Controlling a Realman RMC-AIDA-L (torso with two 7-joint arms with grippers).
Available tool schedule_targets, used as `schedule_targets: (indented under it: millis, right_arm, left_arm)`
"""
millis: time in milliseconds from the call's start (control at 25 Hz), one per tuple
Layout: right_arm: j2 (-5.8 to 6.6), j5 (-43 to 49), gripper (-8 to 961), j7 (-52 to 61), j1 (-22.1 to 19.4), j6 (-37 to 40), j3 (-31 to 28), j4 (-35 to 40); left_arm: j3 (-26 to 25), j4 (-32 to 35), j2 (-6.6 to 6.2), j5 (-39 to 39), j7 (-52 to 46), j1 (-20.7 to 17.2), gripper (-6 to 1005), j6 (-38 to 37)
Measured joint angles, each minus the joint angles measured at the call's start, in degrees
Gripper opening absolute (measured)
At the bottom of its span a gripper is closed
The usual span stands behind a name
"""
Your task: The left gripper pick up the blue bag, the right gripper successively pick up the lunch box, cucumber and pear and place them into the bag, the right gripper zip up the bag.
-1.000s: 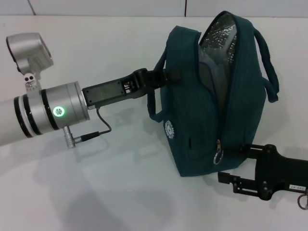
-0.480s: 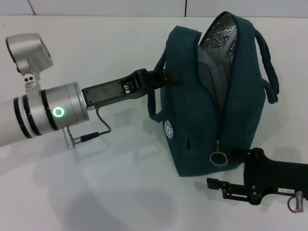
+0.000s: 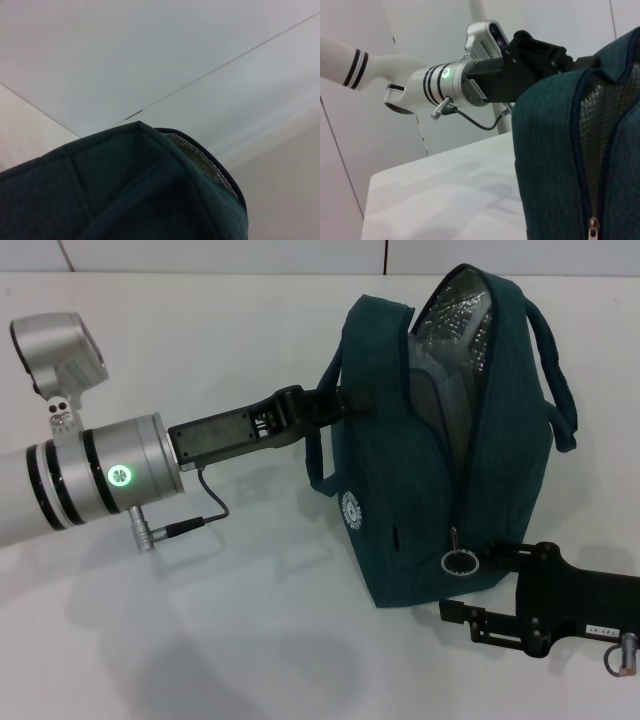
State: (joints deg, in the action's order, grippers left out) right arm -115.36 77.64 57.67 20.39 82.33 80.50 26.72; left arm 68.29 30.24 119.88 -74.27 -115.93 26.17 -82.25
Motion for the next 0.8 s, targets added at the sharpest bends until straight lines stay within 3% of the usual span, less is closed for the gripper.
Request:
schedule_targets:
  millis: [280, 720, 800]
  right_arm:
    - [-0.03, -0.6, 596, 0.1, 0.2, -0.5, 0.0, 0.1]
    - [0.04, -1.0, 194, -0.1, -0.1, -0.5, -0.8, 0.2]
    - [0.05, -1.2, 193, -0.1, -0.1, -0.6, -0.8, 0.2]
  left_arm:
    - [0.0, 0.0, 0.0, 0.0, 0.0, 0.0, 128, 0.0]
    - [-0.1, 0.0, 0.0, 0.0, 0.0, -0.1, 133, 0.0]
    - [-0.1, 0.0, -0.01, 0.0, 0.0, -0.1, 134, 0.0]
